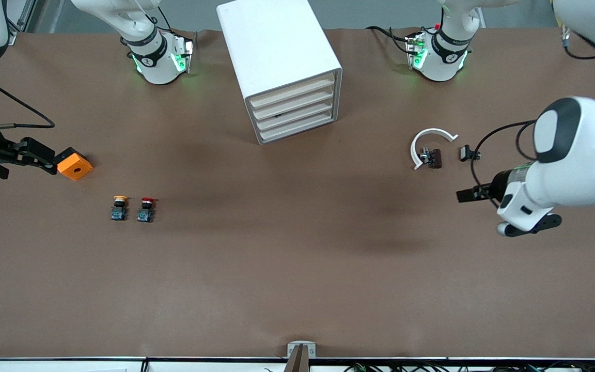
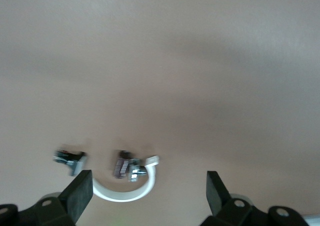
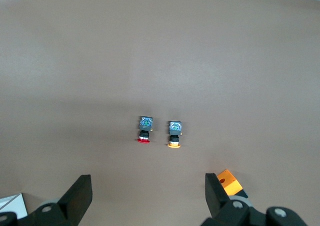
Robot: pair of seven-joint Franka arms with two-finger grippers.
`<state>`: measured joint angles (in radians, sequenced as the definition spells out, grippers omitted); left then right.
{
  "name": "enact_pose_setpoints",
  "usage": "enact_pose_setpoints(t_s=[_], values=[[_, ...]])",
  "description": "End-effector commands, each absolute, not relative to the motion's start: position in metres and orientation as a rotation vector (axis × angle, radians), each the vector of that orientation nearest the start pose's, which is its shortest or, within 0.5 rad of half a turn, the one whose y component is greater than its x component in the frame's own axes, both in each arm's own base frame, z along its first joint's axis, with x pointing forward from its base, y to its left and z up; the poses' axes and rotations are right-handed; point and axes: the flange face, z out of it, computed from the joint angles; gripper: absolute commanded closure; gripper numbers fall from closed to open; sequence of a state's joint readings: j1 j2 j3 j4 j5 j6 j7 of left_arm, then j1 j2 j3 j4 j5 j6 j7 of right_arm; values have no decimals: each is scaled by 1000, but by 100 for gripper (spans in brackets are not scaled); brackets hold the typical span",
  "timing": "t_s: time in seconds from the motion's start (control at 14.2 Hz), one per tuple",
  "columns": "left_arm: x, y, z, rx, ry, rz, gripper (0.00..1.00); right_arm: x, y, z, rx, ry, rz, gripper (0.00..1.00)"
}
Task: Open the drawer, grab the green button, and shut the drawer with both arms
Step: 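Move the left gripper and the right gripper toward the white cabinet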
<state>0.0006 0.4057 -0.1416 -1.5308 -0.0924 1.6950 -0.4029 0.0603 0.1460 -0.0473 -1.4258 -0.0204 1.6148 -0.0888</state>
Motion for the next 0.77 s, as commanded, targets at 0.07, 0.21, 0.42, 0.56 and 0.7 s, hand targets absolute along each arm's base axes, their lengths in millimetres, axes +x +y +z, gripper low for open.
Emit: enact_pose_setpoints(t_s=[0.07, 0.21, 0.42, 0.56, 0.7], values=[[650, -140, 362, -3071, -777, 531, 0, 605, 27, 613, -3164, -147, -61, 0], [647, -163, 322, -2950, -1004, 637, 0, 602, 49, 614, -3161, -16, -61, 0], [640, -191, 265, -2716, -1328, 725, 0, 597, 89, 613, -3160, 95, -55, 0], [629, -219, 241, -2507, -1559, 795, 0, 592, 116, 612, -3156, 175, -46, 0], [617, -245, 230, -2305, -1737, 836, 0, 583, 152, 612, -3151, 289, -50, 0]])
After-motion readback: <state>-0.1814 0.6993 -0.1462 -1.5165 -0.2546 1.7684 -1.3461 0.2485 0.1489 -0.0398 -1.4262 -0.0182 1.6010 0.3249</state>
